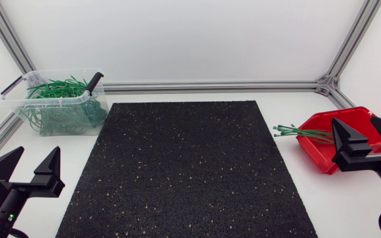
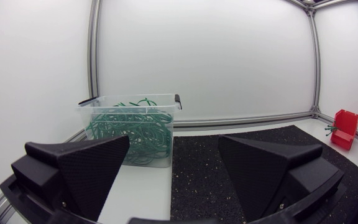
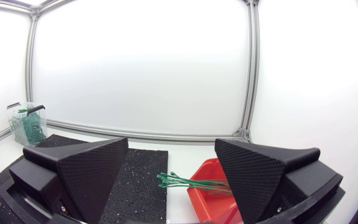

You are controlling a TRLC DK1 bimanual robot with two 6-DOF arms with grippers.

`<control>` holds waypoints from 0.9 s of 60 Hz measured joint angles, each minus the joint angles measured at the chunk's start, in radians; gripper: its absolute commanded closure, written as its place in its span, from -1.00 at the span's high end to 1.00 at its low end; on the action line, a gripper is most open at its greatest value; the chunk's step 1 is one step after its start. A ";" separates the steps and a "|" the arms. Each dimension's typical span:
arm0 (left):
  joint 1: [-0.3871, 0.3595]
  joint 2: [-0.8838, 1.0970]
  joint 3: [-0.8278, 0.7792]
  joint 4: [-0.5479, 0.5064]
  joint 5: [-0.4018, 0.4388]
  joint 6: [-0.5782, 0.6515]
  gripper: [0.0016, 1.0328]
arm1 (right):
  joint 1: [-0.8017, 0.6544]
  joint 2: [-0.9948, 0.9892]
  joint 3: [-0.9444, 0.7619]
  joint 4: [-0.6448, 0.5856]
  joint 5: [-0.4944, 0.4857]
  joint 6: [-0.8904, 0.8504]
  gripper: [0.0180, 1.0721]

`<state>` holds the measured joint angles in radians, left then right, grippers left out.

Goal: Take a green cable tie from the red box, thread the tail through the head to close it, then place it in the transparent bin on the left.

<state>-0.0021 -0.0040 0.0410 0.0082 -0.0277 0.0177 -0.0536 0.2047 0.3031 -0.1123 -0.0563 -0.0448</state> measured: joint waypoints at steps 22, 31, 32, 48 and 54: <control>0.000 0.000 0.000 0.000 0.000 0.000 0.93 | -0.124 0.366 0.198 -0.072 -0.196 -0.081 0.93; 0.000 0.000 0.000 0.000 0.000 0.000 0.93 | -0.239 0.531 0.300 -0.117 -0.335 -0.147 0.93; 0.000 0.000 0.000 0.000 0.000 0.000 0.93 | -0.245 0.550 0.313 -0.123 -0.340 -0.158 0.93; 0.000 0.000 0.000 0.000 0.000 0.000 0.93 | -0.269 0.795 0.405 -0.183 -0.309 -0.431 0.93; 0.000 0.000 0.000 0.000 0.000 0.000 0.93 | -0.241 0.848 0.405 -0.185 -0.230 -0.516 0.93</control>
<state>-0.0021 -0.0040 0.0410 0.0078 -0.0277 0.0177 -0.2951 1.0523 0.7078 -0.2974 -0.2867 -0.5606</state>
